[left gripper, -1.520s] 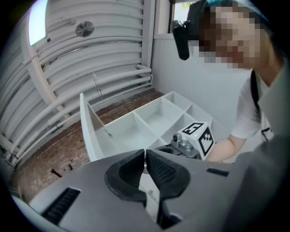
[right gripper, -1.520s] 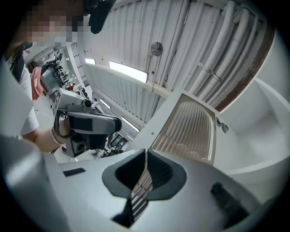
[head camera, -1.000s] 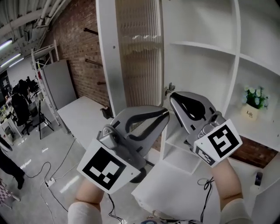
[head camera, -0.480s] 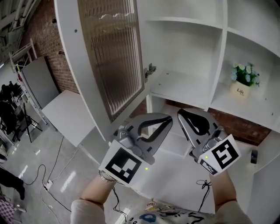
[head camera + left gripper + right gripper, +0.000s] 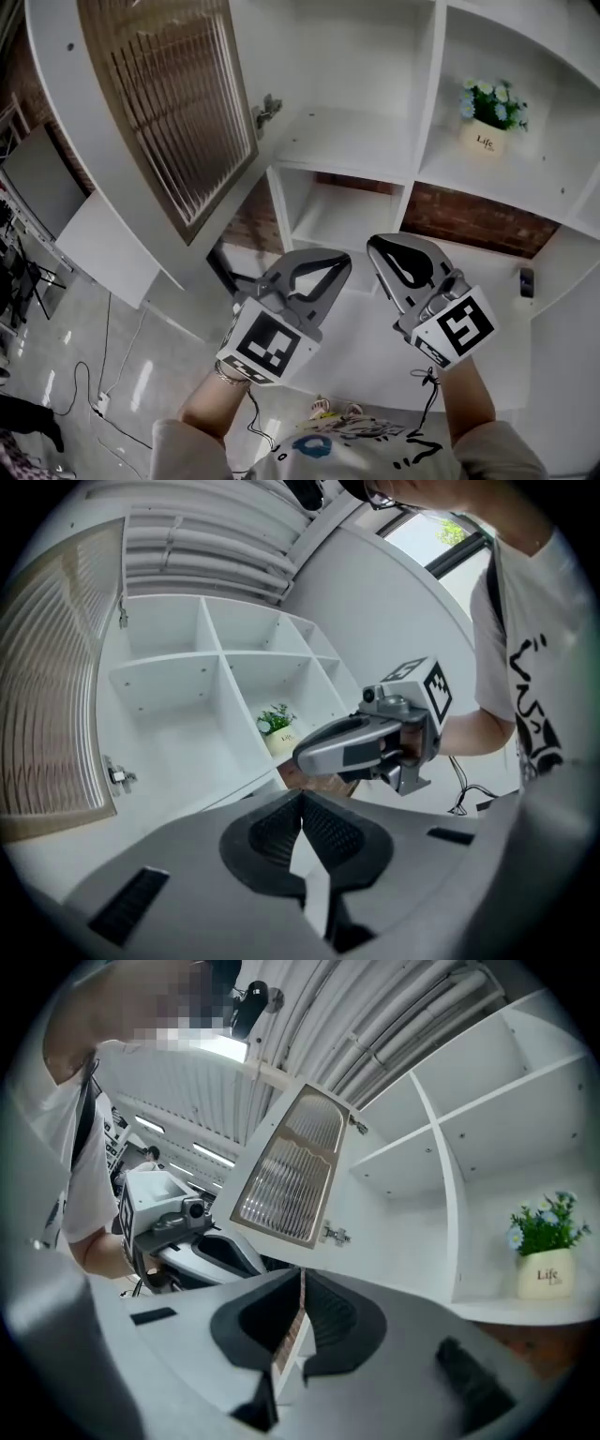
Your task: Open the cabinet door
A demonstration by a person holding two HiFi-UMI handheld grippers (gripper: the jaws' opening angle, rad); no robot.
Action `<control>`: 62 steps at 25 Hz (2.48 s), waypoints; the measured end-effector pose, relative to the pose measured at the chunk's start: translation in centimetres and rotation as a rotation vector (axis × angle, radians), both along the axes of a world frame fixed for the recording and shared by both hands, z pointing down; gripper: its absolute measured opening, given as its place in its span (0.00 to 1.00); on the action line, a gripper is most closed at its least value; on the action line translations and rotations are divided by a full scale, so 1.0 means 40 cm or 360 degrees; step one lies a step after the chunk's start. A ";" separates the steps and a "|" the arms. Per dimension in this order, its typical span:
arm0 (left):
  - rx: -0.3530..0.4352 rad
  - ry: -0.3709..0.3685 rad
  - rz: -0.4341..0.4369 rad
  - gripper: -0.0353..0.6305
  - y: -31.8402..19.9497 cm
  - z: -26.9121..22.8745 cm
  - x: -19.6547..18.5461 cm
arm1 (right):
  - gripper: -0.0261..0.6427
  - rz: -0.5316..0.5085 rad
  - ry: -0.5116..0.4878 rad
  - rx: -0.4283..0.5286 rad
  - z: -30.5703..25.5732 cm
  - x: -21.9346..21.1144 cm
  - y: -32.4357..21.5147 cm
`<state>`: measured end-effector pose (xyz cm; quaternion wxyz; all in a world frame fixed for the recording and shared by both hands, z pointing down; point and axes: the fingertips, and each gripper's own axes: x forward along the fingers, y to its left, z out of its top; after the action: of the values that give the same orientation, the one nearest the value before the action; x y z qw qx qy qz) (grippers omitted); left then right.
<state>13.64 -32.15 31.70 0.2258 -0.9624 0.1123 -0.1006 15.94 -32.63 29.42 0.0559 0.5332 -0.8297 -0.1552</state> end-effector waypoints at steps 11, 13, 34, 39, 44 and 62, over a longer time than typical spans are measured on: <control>-0.0295 -0.0014 0.0053 0.08 0.028 0.167 0.036 | 0.09 0.0169 -0.0048 -0.0121 0.127 0.065 0.053; -0.0350 0.0002 0.0064 0.08 0.033 0.182 0.039 | 0.09 0.0184 -0.0066 -0.0139 0.146 0.073 0.064; -0.0617 -0.0007 0.0073 0.08 0.120 0.350 0.071 | 0.08 0.0262 -0.0325 -0.0526 0.419 0.116 0.181; -0.0737 -0.0028 -0.0004 0.08 0.123 0.406 0.062 | 0.08 0.0283 -0.0353 -0.0606 0.458 0.122 0.203; -0.0773 -0.0072 0.0008 0.08 0.138 0.441 0.064 | 0.08 0.0273 -0.0369 -0.0659 0.494 0.130 0.224; -0.0860 -0.0203 -0.0122 0.08 0.098 0.518 0.039 | 0.08 0.0281 -0.0461 -0.0799 0.554 0.131 0.225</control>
<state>15.21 -28.22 52.41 -0.0364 -0.9745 0.1034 -0.1958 21.20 -23.64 51.56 0.0803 0.5894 -0.7920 0.1378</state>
